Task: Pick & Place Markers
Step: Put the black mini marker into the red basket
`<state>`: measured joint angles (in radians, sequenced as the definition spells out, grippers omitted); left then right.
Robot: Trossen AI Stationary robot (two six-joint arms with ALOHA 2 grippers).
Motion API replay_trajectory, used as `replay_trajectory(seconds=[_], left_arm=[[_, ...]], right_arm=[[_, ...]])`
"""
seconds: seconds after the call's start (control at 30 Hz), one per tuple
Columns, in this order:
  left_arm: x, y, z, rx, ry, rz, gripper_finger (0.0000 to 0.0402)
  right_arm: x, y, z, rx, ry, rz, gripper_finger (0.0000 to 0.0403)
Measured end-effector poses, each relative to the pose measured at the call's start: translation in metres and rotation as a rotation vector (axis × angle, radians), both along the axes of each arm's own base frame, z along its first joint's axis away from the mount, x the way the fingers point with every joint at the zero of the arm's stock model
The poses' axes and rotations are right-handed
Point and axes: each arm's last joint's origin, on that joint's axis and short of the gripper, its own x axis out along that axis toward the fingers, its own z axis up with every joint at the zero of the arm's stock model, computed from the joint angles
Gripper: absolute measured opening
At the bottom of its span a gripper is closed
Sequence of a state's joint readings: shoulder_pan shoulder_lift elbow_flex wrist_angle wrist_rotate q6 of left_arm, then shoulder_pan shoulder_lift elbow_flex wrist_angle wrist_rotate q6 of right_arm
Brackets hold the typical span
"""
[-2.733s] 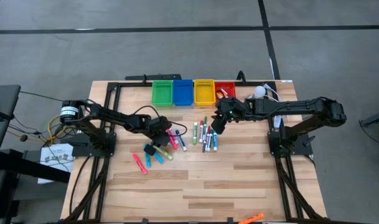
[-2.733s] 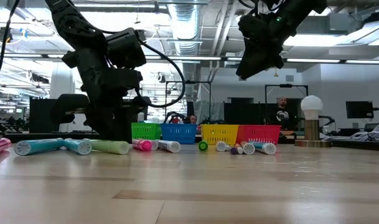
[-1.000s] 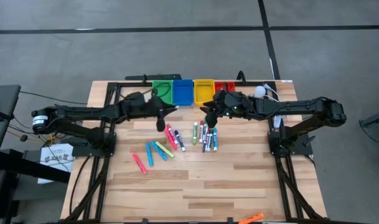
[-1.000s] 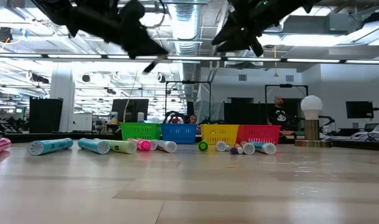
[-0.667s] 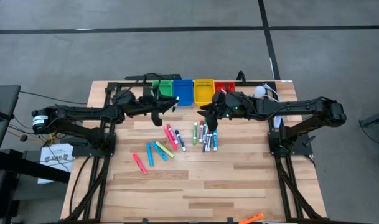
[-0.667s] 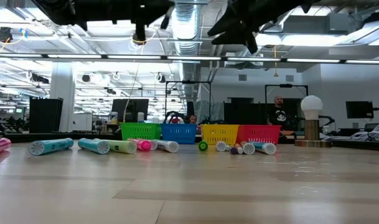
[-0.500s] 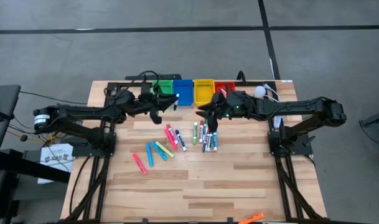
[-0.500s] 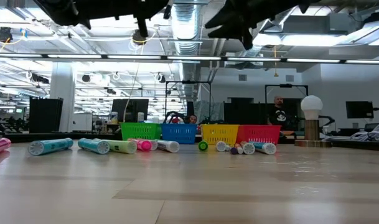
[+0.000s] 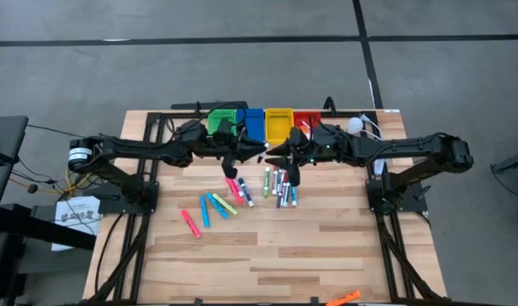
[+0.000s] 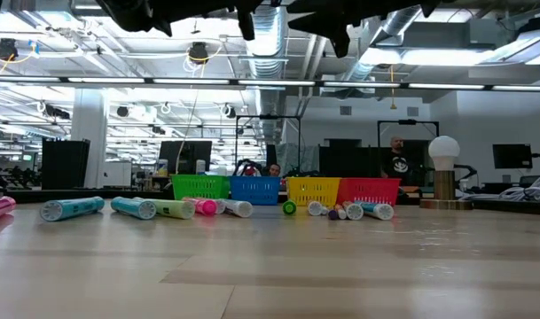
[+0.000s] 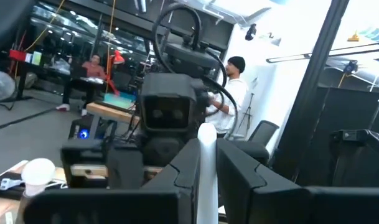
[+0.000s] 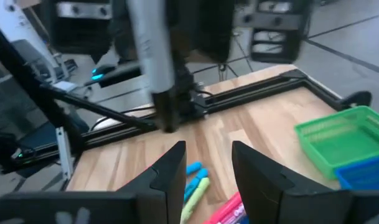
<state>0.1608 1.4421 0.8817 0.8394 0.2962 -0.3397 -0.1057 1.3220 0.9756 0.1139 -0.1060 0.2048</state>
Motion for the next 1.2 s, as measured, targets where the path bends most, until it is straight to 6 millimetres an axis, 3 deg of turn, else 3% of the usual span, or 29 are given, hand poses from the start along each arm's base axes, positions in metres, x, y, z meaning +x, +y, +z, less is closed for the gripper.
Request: replay_trajectory(seconds=[0.23,0.57,0.83,1.2], left_arm=[[0.000,0.000,0.001,0.017,-0.004,0.004,0.0042],[0.001,0.000,0.000,0.017,-0.003,0.004,0.0042],[0.001,0.000,0.000,0.019,-0.004,0.009,0.0042],[0.001,0.000,-0.001,0.017,0.007,0.009,0.0042]], right_arm=[[0.002,0.011,0.005,-0.026,-0.050,0.037,0.0162],[0.006,0.009,0.012,-0.047,-0.149,-0.038,0.0228],[0.019,0.008,0.004,-0.048,-0.184,-0.039,0.0213],[0.022,0.008,0.006,-0.050,-0.230,-0.039,0.0150]])
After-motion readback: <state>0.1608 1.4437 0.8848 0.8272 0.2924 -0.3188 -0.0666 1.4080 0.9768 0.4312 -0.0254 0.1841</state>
